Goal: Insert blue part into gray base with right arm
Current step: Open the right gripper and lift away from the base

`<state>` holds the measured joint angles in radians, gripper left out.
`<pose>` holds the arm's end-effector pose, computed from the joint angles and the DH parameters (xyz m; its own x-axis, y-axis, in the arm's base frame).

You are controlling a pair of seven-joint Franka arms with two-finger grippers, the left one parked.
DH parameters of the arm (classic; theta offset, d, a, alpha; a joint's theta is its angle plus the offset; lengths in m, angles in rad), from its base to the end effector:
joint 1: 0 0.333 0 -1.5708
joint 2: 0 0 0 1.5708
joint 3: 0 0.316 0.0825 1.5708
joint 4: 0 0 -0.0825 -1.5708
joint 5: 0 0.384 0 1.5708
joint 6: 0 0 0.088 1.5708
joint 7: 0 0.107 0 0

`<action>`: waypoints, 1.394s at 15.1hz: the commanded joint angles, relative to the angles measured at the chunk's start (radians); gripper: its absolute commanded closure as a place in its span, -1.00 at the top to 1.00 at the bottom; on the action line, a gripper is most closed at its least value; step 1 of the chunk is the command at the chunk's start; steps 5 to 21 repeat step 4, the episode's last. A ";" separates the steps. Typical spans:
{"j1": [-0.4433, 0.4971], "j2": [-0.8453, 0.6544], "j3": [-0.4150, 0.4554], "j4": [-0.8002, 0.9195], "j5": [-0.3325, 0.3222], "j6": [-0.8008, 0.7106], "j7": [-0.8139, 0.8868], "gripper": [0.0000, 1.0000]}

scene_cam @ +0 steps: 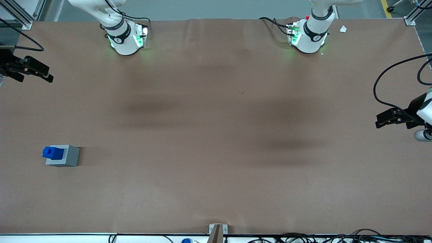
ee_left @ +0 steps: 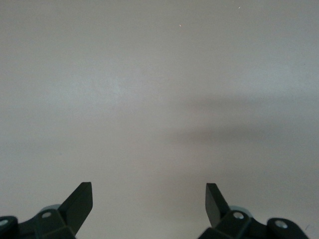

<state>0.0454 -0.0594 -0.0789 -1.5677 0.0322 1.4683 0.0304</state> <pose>0.5252 -0.0153 0.6492 0.9973 -0.0602 -0.0412 -0.0617 -0.9975 -0.0356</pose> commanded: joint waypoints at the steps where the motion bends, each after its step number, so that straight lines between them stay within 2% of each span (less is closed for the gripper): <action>1: -0.006 -0.030 -0.001 -0.022 -0.002 0.013 0.016 1.00; 21: -0.002 -0.028 0.001 -0.014 -0.006 0.013 0.016 1.00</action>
